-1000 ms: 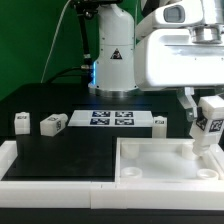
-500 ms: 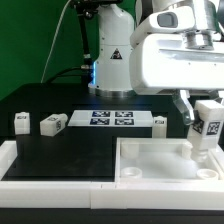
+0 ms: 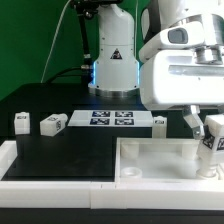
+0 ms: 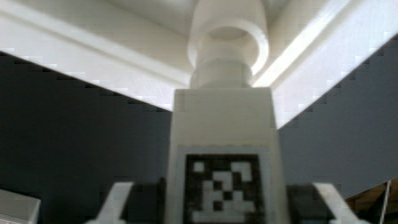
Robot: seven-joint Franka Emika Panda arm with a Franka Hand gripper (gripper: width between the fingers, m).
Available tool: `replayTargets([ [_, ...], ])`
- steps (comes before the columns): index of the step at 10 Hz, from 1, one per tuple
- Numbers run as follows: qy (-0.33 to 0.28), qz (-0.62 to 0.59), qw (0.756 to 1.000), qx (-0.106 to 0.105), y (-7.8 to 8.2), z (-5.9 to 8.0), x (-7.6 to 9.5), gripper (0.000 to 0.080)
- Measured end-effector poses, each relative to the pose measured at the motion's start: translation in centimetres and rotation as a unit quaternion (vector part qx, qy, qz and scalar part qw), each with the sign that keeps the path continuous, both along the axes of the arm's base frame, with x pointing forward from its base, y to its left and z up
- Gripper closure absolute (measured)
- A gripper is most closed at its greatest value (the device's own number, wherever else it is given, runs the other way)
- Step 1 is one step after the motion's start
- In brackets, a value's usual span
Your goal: Assemble one leg
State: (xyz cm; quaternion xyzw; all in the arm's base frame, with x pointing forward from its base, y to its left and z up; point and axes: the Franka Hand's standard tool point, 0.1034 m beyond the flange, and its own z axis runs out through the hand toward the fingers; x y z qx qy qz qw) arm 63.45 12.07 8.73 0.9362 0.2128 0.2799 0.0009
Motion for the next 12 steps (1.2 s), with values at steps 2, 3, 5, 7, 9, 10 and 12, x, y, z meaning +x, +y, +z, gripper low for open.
replayTargets([
  [2,0.004,0.001,1.0,-0.001,0.1,-0.5,-0.3,0.0506],
  [3,0.003,0.002,1.0,-0.001,0.2,-0.7,-0.5,0.0506],
  [5,0.006,0.003,1.0,-0.001,0.3,-1.4,-0.8,0.0506],
  [7,0.003,0.003,1.0,0.0,0.4,-1.7,-0.9,0.0506],
  [9,-0.001,0.001,1.0,0.0,0.0,-1.9,-0.8,0.0506],
  [10,-0.003,0.001,1.0,0.001,0.2,-1.9,-0.9,0.0506],
  [12,-0.003,0.002,1.0,0.0,0.1,-1.9,-0.8,0.0431],
])
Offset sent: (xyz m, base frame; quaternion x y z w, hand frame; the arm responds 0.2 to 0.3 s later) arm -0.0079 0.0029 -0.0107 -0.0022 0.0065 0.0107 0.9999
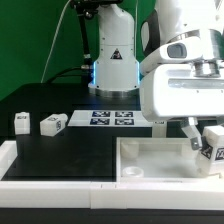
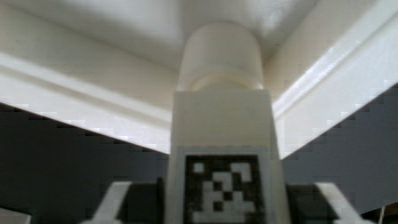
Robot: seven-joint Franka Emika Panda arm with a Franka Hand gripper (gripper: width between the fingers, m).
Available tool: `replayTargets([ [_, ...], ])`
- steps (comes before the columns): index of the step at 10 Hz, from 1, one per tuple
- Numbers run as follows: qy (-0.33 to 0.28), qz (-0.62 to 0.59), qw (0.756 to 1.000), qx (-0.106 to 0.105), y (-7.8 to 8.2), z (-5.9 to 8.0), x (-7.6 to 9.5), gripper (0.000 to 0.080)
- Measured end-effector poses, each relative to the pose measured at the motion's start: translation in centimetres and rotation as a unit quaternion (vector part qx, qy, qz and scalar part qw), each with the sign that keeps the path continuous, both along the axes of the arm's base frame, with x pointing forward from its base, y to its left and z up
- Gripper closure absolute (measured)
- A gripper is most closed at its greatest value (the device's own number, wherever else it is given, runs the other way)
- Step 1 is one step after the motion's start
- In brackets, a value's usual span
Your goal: Assemble one leg
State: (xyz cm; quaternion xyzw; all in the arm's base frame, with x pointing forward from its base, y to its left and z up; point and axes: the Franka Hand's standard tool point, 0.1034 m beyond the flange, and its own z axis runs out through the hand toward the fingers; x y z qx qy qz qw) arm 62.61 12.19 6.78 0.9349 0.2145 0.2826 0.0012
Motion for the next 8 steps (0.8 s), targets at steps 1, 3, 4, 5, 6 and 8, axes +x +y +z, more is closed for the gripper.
replayTargets([
  [1,0.0,0.0,1.0,0.0,0.0,0.0,0.0,0.0295],
  [3,0.0,0.0,1.0,0.0,0.0,0.0,0.0,0.0159],
  [4,0.0,0.0,1.0,0.0,0.0,0.0,0.0,0.0159],
  [5,0.001,0.001,1.0,-0.001,-0.1,0.1,0.1,0.0151],
  [6,0.006,0.002,1.0,-0.005,-0.2,1.3,0.3,0.0151],
  [8,0.014,0.006,1.0,-0.01,-0.4,3.2,0.8,0.015],
])
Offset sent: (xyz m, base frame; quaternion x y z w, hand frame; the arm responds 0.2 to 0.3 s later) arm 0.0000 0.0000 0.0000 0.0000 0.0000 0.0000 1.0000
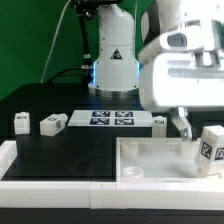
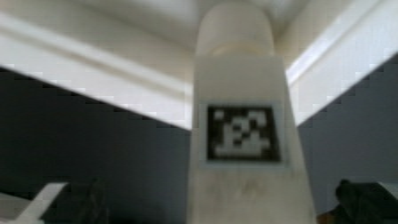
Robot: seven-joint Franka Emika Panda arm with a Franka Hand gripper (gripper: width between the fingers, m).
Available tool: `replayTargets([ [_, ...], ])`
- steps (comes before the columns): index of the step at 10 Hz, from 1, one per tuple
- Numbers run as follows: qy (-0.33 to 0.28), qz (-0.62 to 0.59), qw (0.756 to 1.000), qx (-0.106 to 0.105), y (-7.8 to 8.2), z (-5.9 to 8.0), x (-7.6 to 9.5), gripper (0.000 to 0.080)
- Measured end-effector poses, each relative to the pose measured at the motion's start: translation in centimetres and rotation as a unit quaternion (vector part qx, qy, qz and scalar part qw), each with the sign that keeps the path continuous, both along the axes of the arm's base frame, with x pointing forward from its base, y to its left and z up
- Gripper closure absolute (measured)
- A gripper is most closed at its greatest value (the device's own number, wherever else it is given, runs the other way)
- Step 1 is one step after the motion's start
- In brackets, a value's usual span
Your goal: Assemble one leg
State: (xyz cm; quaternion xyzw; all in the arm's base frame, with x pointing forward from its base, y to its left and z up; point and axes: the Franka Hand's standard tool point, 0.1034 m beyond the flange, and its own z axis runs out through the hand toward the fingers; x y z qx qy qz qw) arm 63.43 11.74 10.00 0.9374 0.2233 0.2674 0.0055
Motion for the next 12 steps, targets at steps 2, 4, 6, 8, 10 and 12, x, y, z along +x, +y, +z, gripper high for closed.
replayTargets([
  [2,0.011,0.001,1.0,-0.001,0.2,-0.3,-0.2,0.015],
  [4,0.093,-0.024,0.995,0.0,1.0,-1.4,-1.1,0.015],
  [6,0.177,-0.045,0.983,-0.023,1.2,-1.3,-0.7,0.015],
  [8,0.254,-0.051,0.965,-0.043,0.8,-2.0,-0.7,0.015],
  [10,0.285,-0.05,0.956,-0.053,0.9,-2.0,-0.4,0.015],
  [12,0.281,-0.05,0.957,-0.052,0.8,-2.0,-0.4,0.015],
])
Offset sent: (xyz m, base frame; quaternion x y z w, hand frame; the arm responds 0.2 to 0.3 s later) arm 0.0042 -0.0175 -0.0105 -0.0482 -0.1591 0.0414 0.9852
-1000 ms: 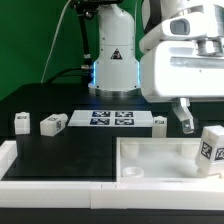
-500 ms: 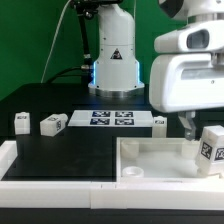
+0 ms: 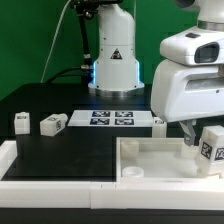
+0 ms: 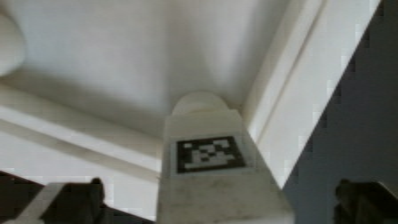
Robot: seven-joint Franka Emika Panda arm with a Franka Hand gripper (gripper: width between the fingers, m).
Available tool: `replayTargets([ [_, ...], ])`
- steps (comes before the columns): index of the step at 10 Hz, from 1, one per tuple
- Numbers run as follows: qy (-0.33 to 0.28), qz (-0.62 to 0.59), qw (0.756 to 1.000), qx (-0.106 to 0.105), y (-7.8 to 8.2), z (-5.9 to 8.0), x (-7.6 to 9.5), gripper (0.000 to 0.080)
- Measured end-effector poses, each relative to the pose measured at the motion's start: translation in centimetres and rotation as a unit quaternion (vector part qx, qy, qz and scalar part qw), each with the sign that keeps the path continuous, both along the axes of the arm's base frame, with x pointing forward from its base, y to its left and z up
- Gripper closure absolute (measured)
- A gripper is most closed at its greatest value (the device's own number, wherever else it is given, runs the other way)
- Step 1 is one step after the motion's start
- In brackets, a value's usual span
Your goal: Assemble one leg
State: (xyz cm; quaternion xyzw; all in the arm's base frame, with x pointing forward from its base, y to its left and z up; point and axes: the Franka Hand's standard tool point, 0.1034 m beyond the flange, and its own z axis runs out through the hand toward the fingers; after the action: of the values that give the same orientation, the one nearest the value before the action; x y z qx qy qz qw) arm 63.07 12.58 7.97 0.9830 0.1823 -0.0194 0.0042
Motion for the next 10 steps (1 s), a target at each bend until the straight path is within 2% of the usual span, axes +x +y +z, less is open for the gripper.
replayTargets([
  [1,0.0,0.0,1.0,0.0,-0.01,-0.01,0.0,0.0239],
  [2,0.0,0.0,1.0,0.0,-0.01,-0.02,-0.01,0.0421],
  [3,0.0,-0.001,1.0,0.0,-0.09,-0.03,0.01,0.0508],
  [6,0.0,-0.019,1.0,-0.001,-0.15,-0.06,0.02,0.0508],
  [7,-0.006,-0.107,0.994,0.008,-0.29,-0.17,0.04,0.0508],
  [9,-0.014,-0.26,0.965,0.016,-0.26,-0.2,0.03,0.0508],
  [10,-0.019,-0.342,0.939,0.015,-0.22,-0.22,0.11,0.0508],
])
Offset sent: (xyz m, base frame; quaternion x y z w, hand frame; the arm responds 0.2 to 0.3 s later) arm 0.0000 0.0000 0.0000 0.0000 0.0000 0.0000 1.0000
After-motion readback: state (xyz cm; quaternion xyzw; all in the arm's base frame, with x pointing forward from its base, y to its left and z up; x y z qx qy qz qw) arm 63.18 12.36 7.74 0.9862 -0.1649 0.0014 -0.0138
